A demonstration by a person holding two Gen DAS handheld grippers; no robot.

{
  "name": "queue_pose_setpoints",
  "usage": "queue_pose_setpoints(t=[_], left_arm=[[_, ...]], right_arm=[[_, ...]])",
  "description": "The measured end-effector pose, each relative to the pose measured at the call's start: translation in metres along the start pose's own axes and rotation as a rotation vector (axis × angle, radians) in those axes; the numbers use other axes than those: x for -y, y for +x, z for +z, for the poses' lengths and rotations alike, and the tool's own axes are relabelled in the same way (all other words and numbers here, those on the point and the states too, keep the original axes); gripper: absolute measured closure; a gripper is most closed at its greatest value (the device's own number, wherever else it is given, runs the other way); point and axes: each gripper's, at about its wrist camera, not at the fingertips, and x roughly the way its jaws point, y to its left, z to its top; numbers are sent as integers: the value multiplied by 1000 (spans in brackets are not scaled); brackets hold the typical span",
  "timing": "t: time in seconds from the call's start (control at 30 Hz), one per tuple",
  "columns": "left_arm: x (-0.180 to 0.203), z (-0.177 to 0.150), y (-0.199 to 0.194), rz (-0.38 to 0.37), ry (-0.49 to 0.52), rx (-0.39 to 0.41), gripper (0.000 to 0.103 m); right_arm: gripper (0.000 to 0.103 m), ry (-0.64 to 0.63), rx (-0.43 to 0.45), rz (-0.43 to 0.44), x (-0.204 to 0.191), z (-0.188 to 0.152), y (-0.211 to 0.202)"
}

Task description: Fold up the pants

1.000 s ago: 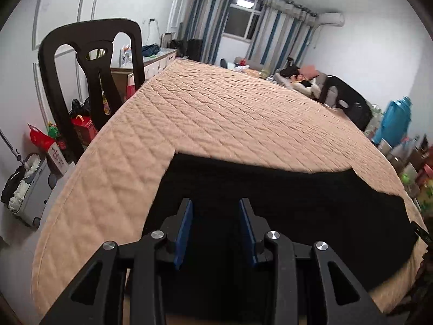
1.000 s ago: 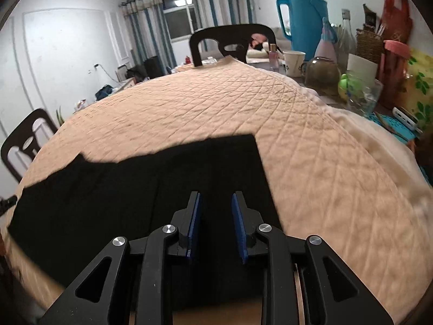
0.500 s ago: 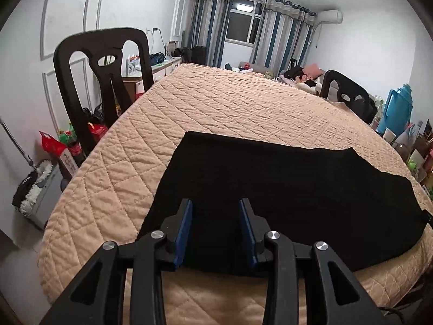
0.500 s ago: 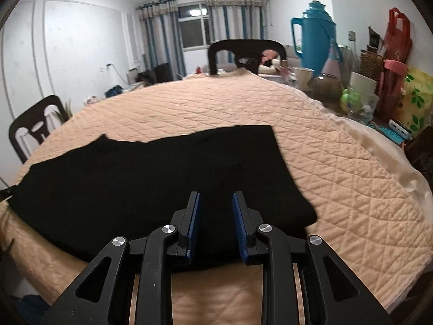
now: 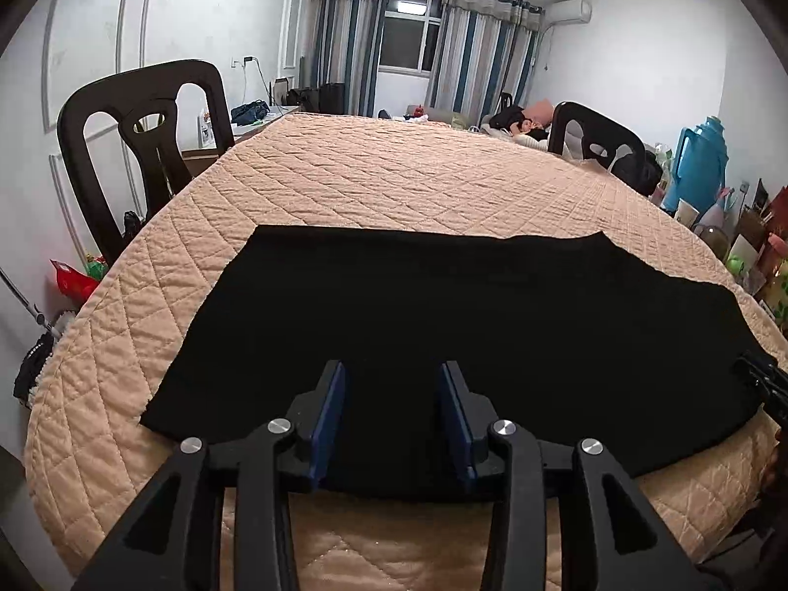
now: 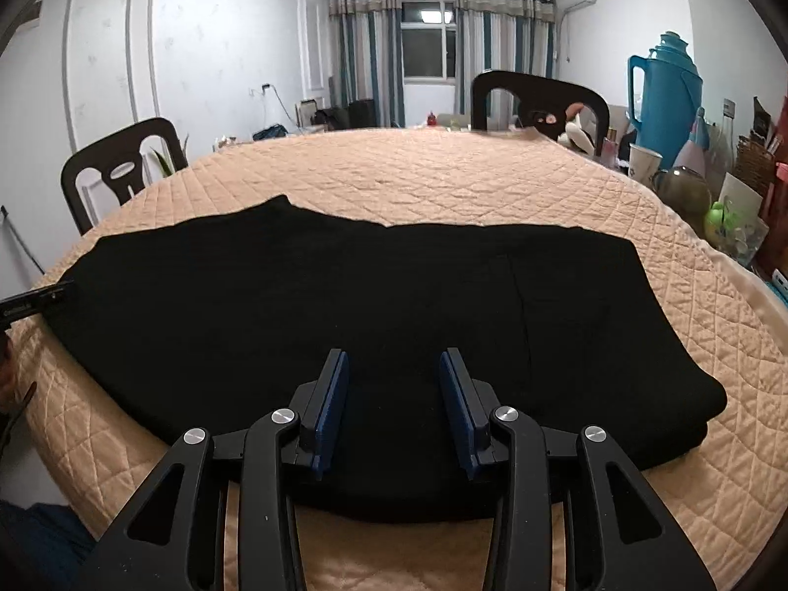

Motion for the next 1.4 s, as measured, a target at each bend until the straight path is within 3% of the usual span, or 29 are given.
queue_pose_setpoints(t=[0.17,0.33,0.47,0.57,0.7,0.9,1.1,1.27,1.4], left_arm=[[-1,1,-3,10,-8,-1,61],[-12,2,-5,46,-28,8,61],[-21,2,-5,70,-43,11,60],[-23,3,-5,81,-49,10,60],[-31,6,-8,94,-64,11,57],[-60,8,-15,115,-139,21,46],[-79,7,-10,102,-175,-11,46],[-75,4,-7,100,-137,1,36],[-64,0,-4,156,-88,25,35]], right_arm=[[63,21,8,0,7,4,-6],[63,40,21,-55,26,0,-14],[63,140,25,-115,65,-8,-21],[63,217,53,-67,81,-9,-28],[63,179,56,-123,70,0,-31],[63,138,80,-36,45,9,-33],[63,132,101,42,26,20,-22],[63,115,112,75,15,25,-20],[63,121,112,82,14,23,-19]])
